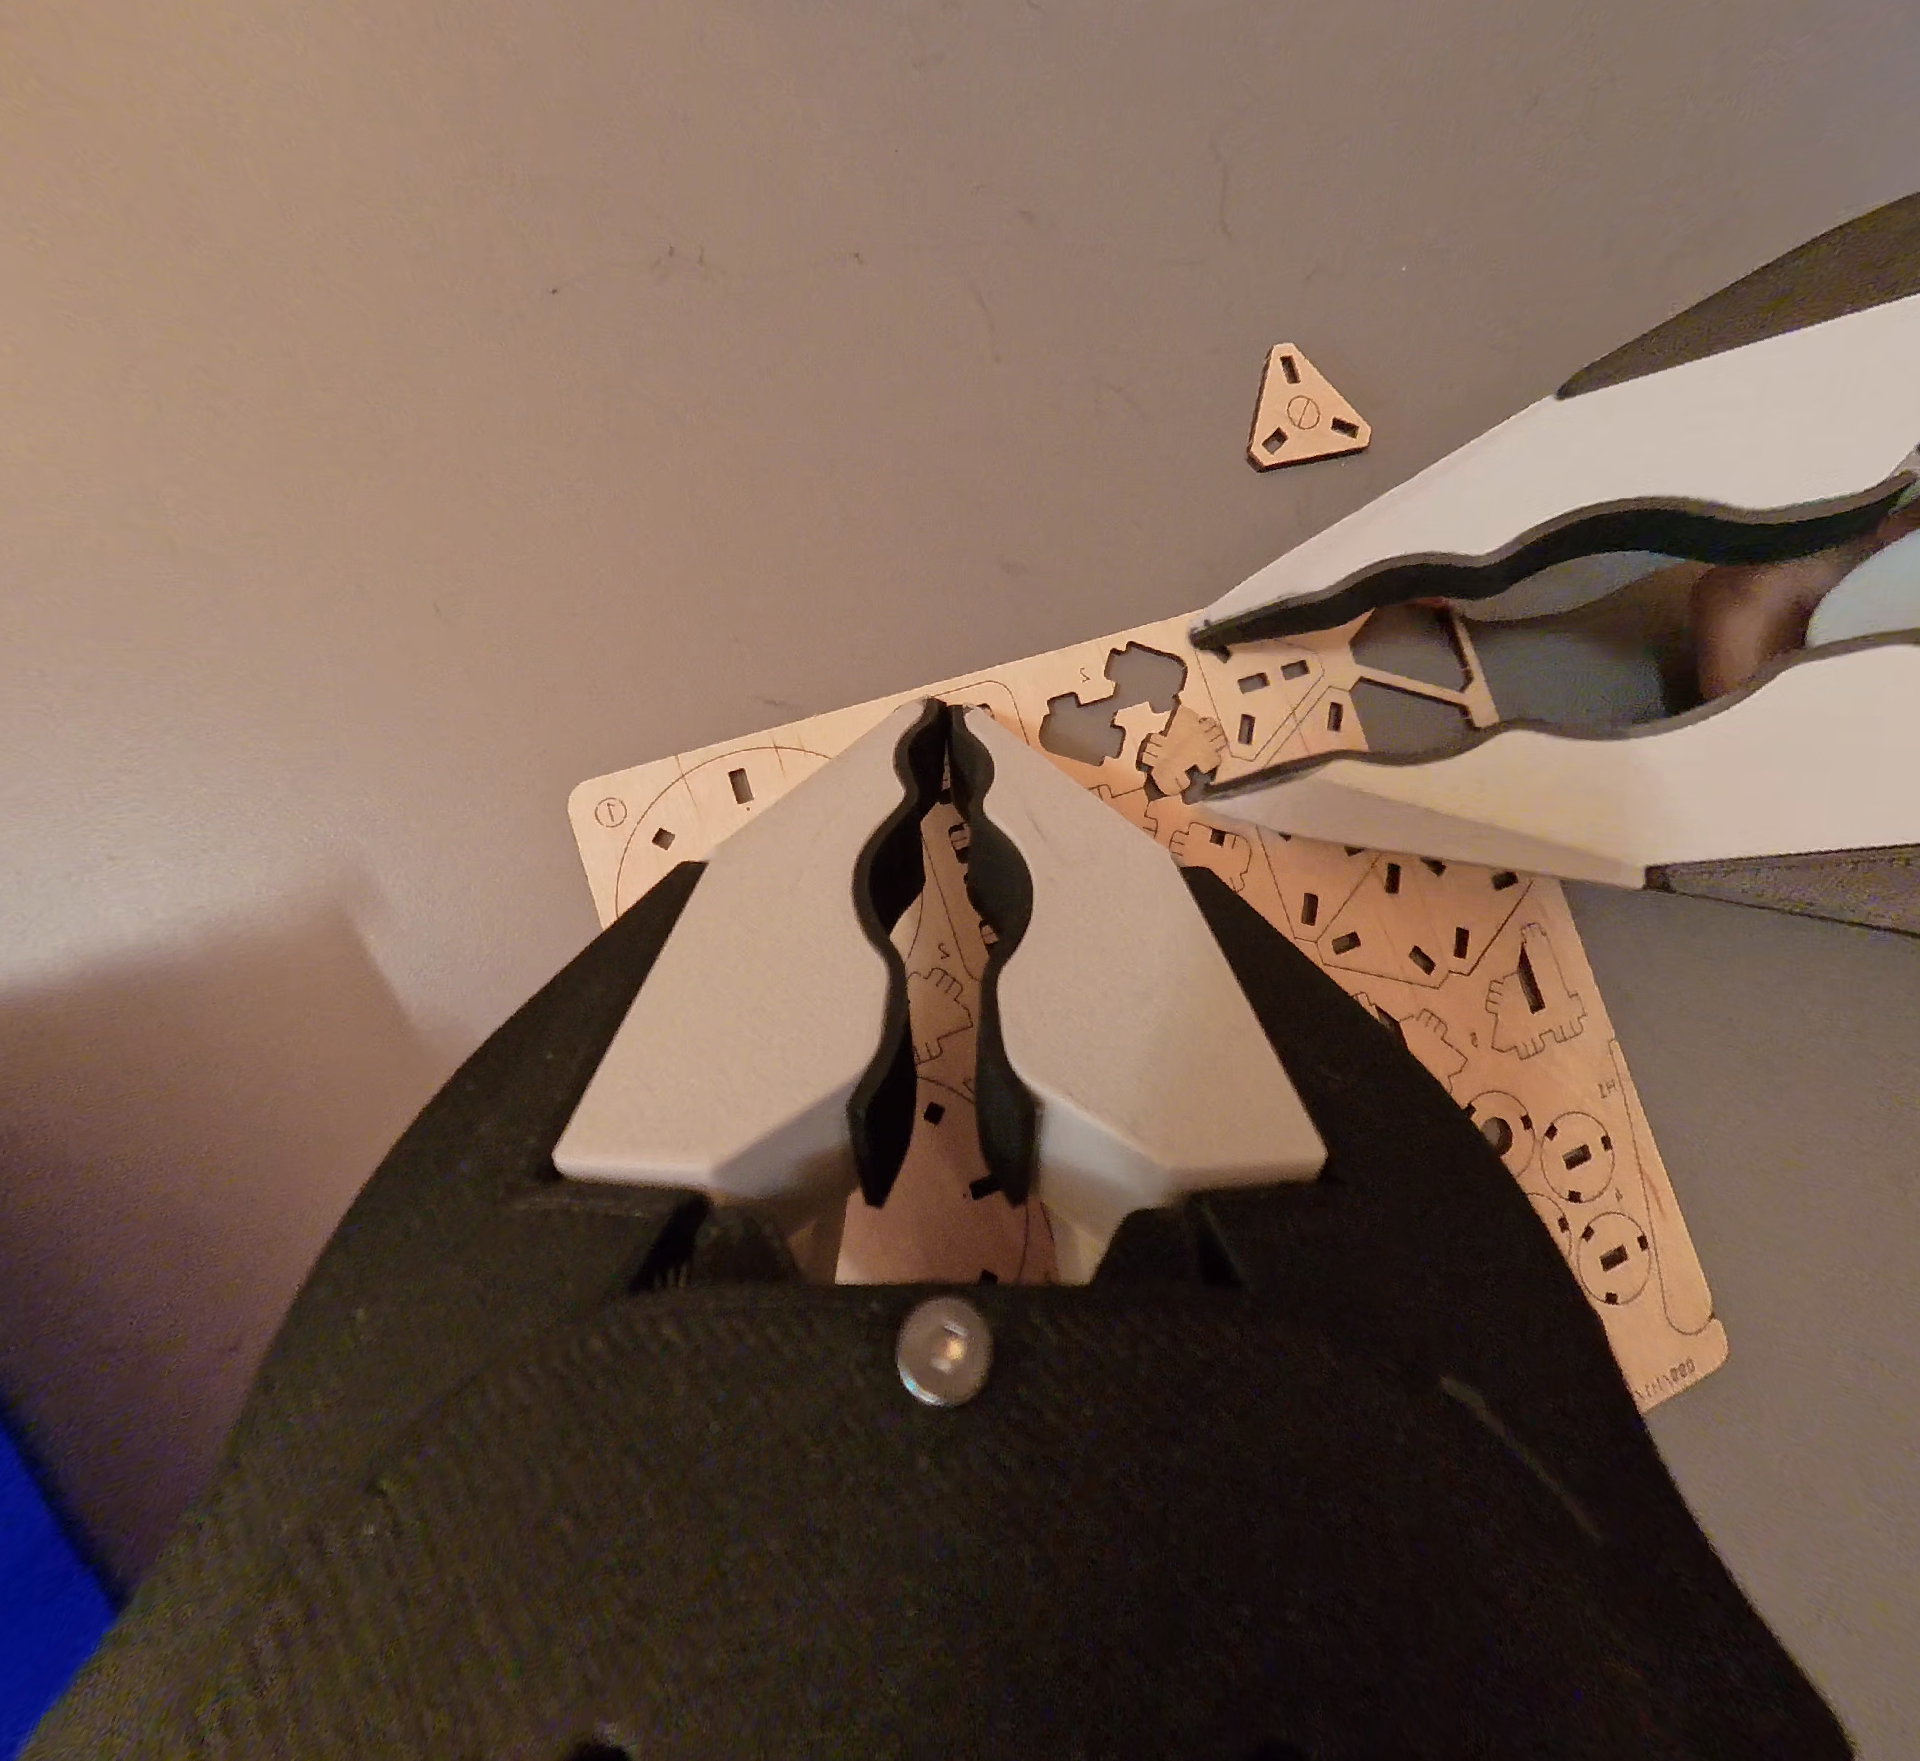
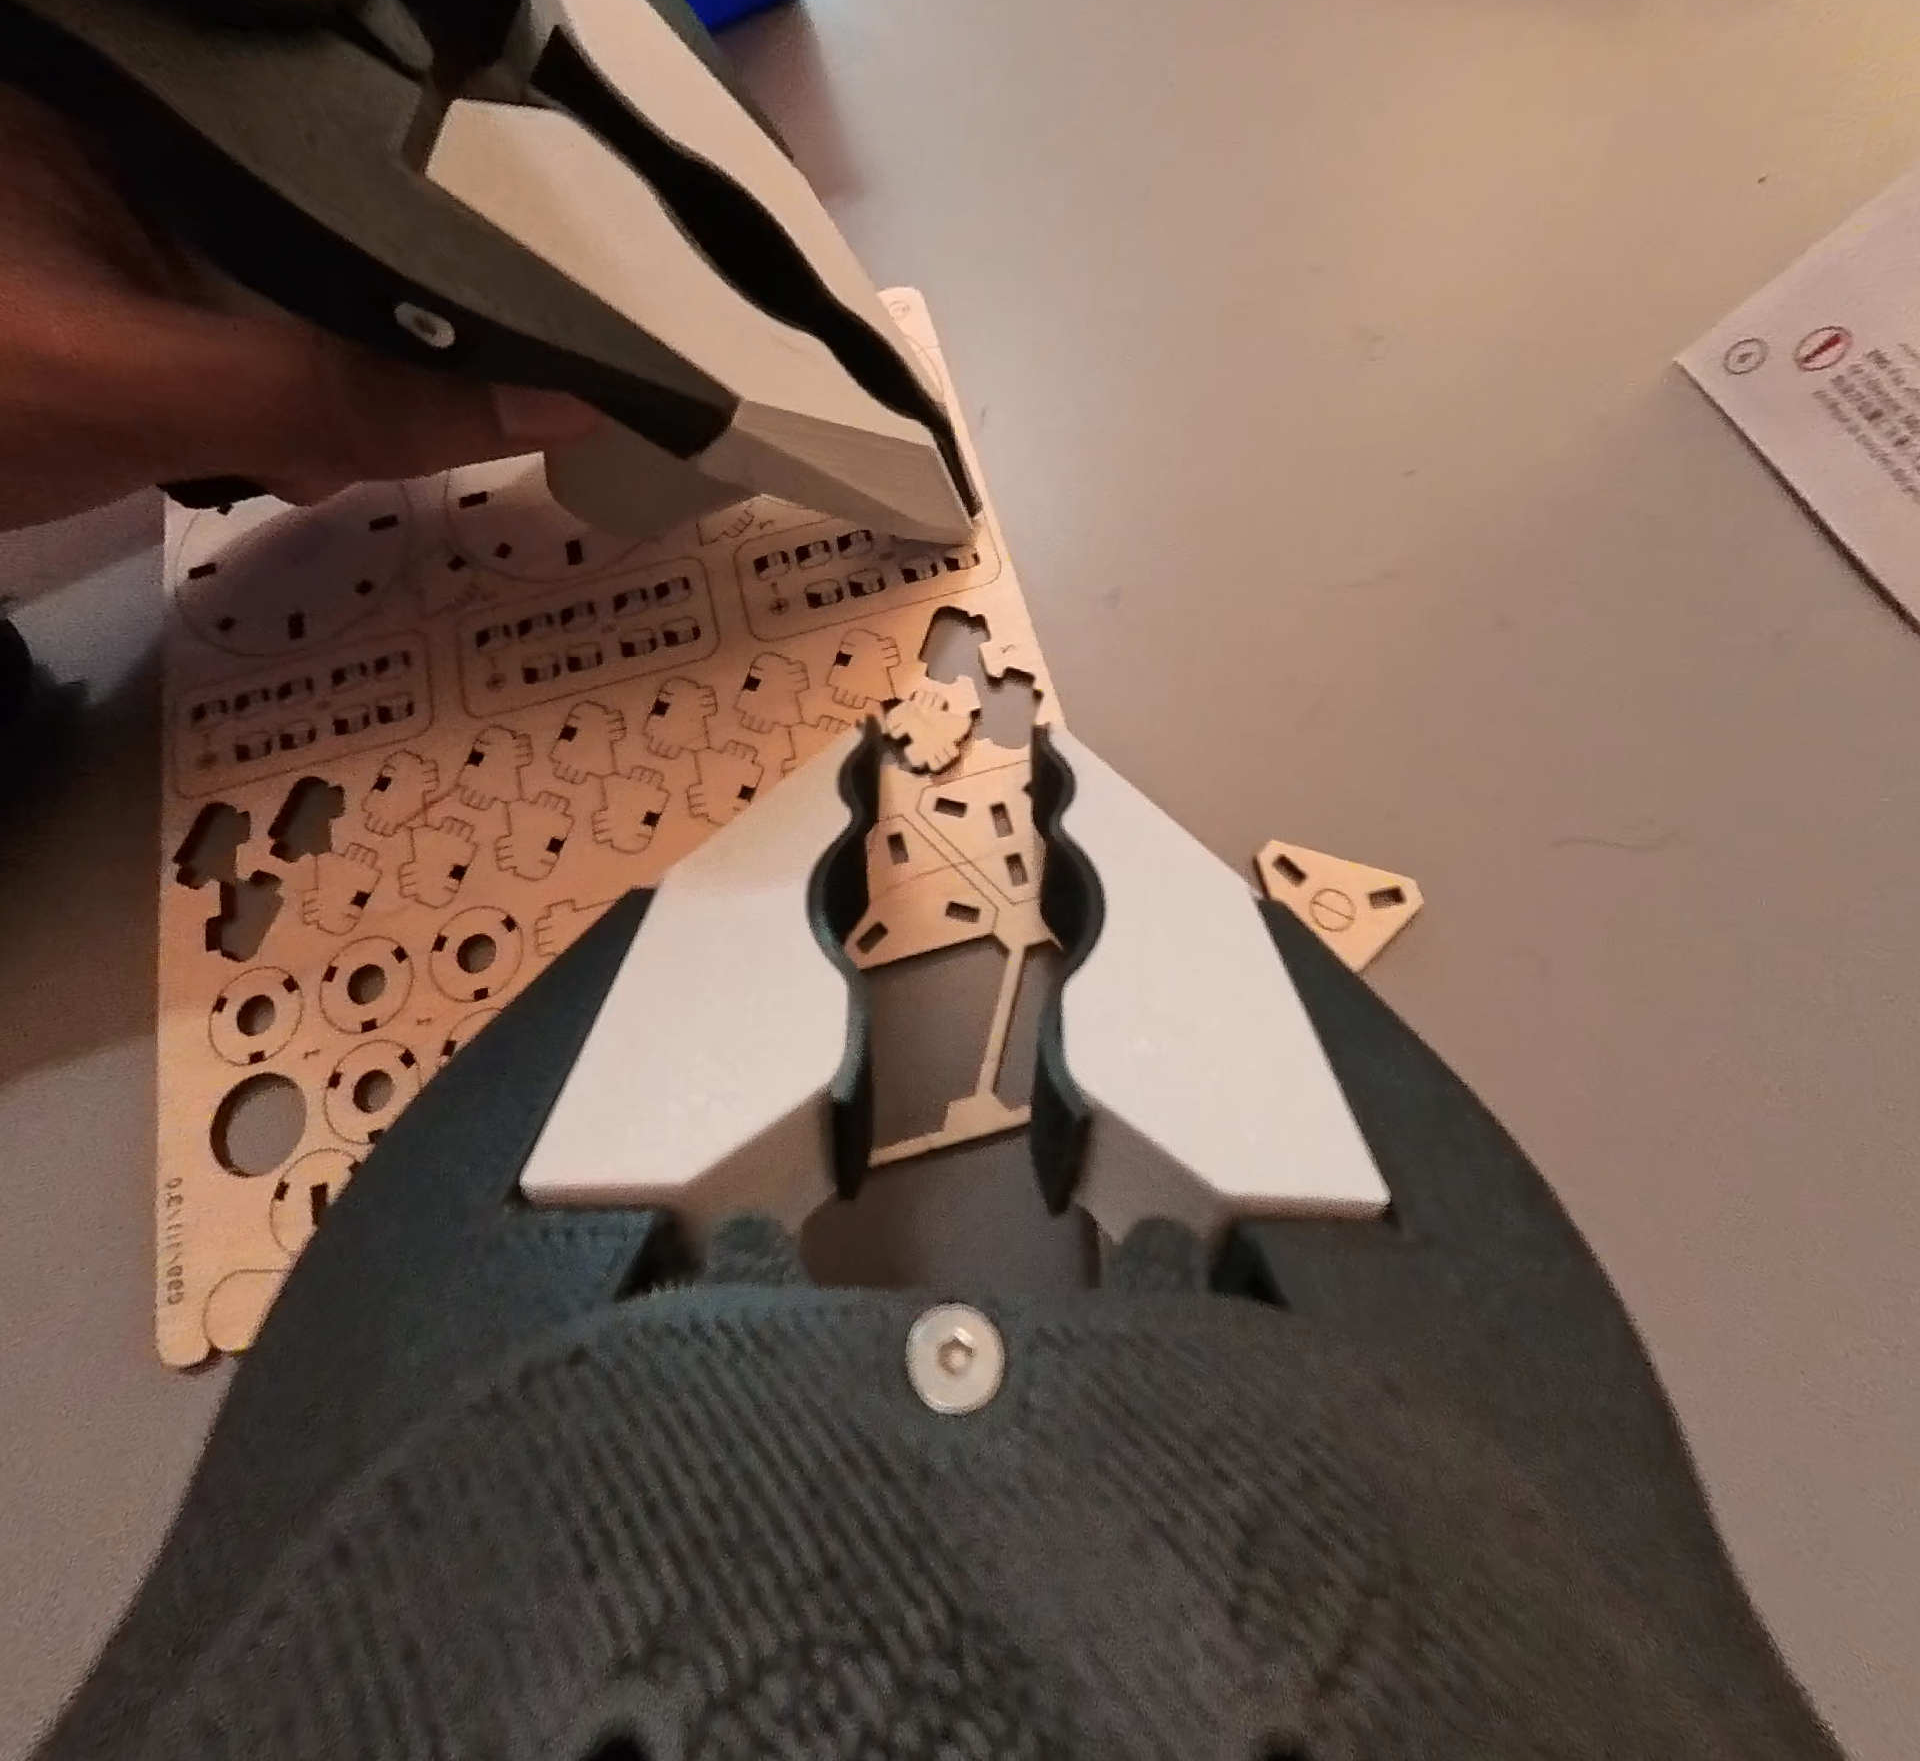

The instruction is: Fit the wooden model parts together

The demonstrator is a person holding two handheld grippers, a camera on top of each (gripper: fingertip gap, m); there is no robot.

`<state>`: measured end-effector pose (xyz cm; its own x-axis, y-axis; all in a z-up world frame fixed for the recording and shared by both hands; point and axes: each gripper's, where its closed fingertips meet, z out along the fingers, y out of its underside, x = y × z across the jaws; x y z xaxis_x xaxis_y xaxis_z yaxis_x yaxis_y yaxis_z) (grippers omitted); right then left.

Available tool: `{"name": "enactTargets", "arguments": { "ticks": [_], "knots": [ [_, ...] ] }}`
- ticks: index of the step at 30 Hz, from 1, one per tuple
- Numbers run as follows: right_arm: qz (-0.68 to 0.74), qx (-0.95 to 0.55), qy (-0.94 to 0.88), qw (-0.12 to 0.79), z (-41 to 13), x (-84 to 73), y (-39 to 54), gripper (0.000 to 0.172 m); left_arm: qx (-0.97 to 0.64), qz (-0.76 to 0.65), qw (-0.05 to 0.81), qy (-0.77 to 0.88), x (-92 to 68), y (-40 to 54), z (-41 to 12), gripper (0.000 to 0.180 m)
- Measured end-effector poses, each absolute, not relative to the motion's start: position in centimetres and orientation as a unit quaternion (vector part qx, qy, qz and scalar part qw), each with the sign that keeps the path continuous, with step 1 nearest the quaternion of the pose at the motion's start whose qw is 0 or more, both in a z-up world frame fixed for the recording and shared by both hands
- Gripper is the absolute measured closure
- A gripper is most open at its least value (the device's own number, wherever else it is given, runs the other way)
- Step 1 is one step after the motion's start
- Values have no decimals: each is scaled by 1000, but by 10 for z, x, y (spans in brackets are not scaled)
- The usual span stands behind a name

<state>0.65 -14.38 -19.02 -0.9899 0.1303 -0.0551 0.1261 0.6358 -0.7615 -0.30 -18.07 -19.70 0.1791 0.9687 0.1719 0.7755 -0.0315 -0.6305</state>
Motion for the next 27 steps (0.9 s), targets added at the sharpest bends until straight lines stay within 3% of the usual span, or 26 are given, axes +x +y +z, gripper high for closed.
{"name": "enactTargets", "arguments": {
  "ticks": [14, 27],
  "knots": [
    [410, -74, -909, -5, -192, 8, -145, 160, -700, 154, 315, -622, -4, -181, -197, 180],
    [430, -151, -884, -103, -185, 9, -145, 171, -701, 154, 315, -621, -4, -181, -197, 180]
  ]
}}
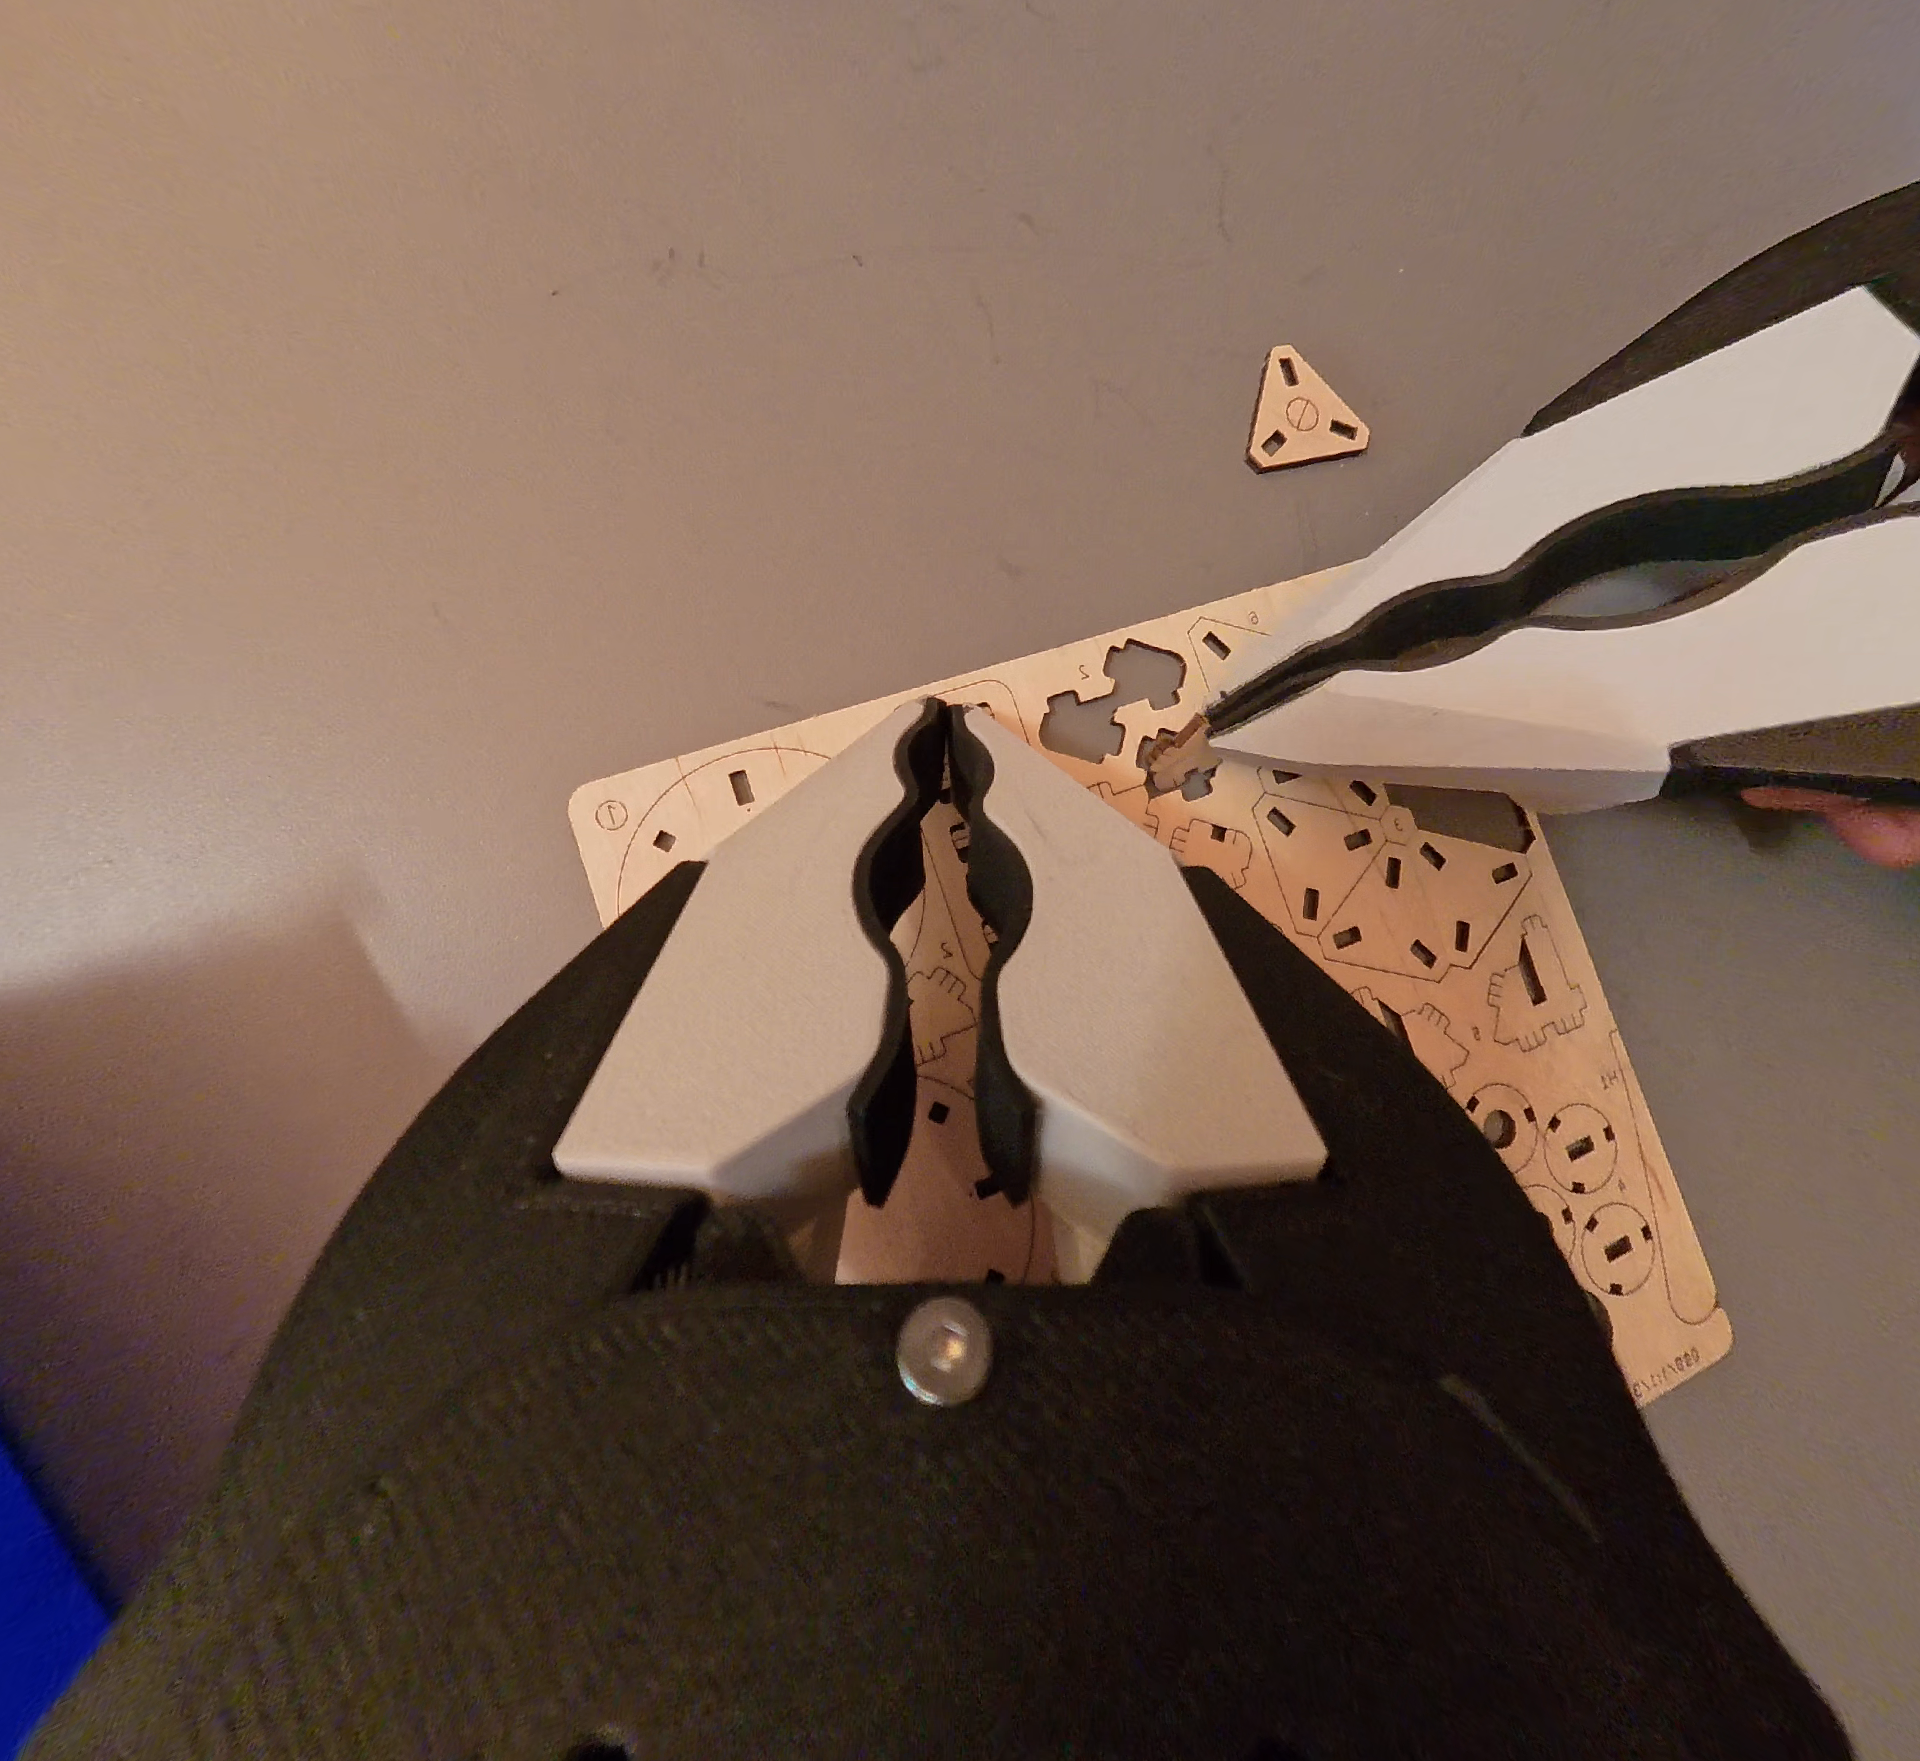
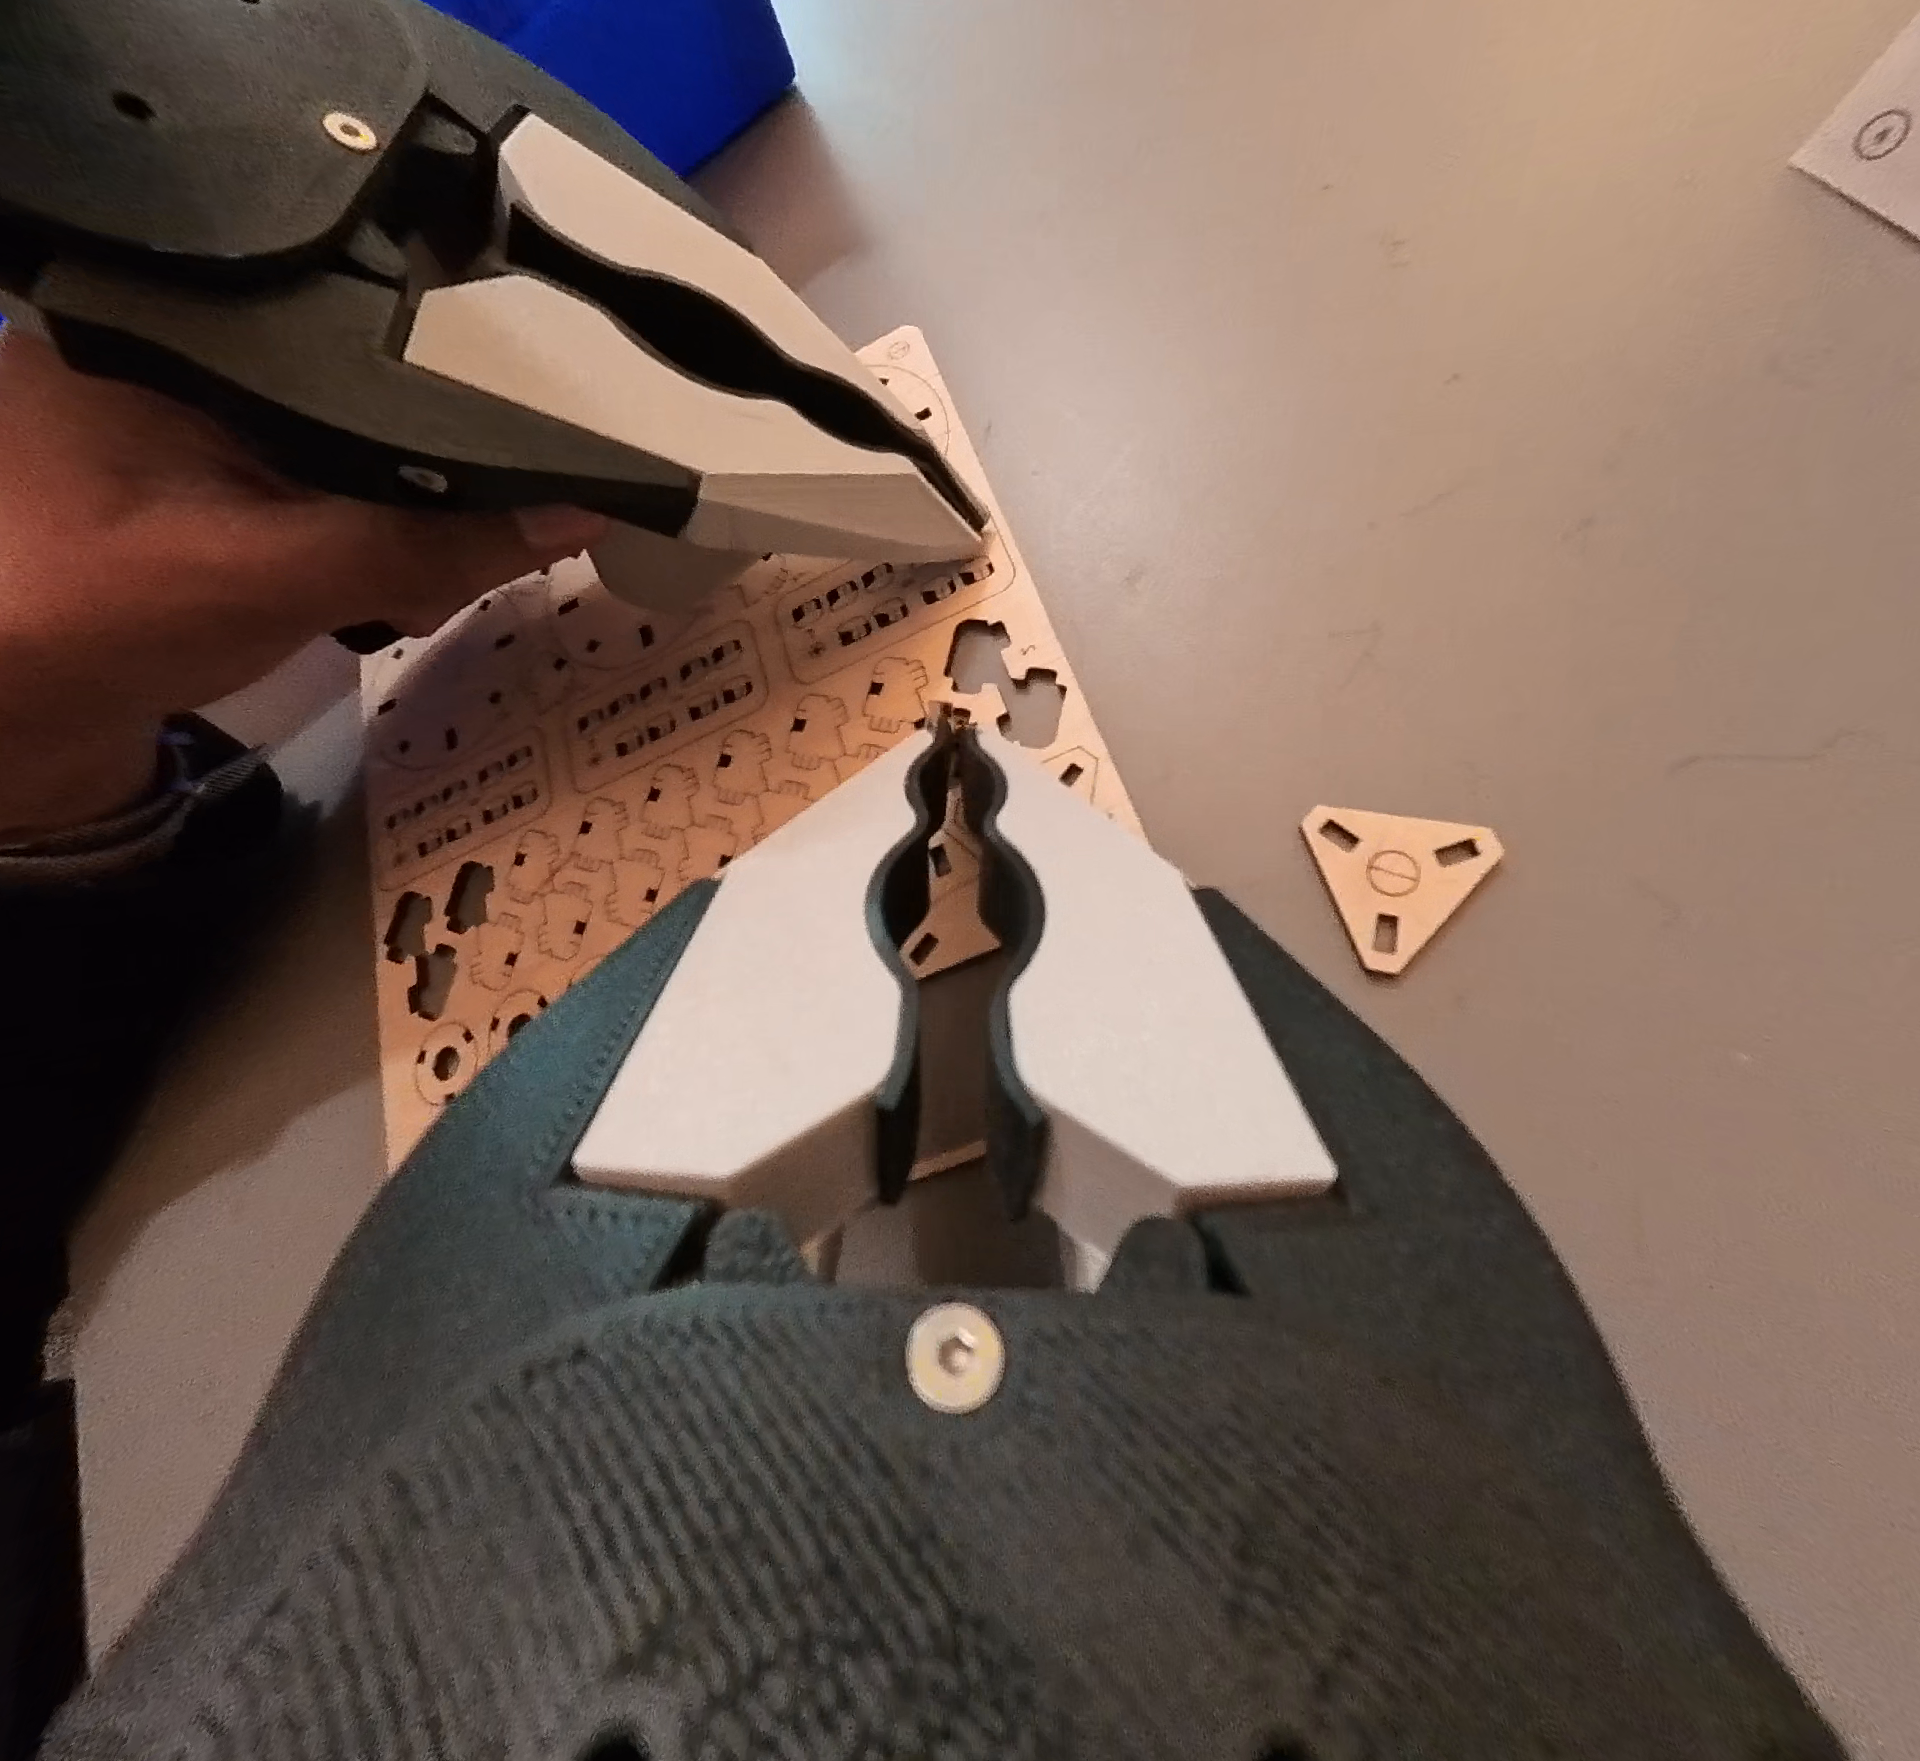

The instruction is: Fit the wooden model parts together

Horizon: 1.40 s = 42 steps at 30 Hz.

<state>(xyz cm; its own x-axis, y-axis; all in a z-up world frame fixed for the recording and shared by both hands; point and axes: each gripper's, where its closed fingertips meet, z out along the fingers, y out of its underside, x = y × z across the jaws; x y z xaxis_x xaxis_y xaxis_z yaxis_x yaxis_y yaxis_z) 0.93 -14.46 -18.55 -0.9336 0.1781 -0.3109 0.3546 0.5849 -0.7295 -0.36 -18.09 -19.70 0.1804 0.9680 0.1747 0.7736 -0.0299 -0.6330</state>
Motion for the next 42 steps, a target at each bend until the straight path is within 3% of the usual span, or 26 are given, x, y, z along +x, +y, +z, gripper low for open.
{"name": "enactTargets", "arguments": {
  "ticks": [12, 23, 34, 38, 40, 42],
  "knots": [
    [-428, 224, 861, 159, -183, 9, -145, 172, -701, 154, 316, -621, -4, -181, -197, 180],
    [-408, 208, 883, 103, -183, 8, -141, 167, -699, 152, 319, -622, -3, -181, -197, 180],
    [-411, 112, 905, 5, -190, 6, -145, 144, -699, 152, 319, -621, -3, -181, -197, 180],
    [-407, 107, 907, -8, -191, 4, -145, 155, -700, 152, 319, -621, -3, -181, -197, 180],
    [-419, 117, 901, -6, -186, 1, -145, 172, -699, 152, 319, -621, -3, -181, -197, 180],
    [-436, 128, 891, -11, -178, -5, -144, 172, -699, 152, 320, -621, -3, -181, -197, 180]
  ]
}}
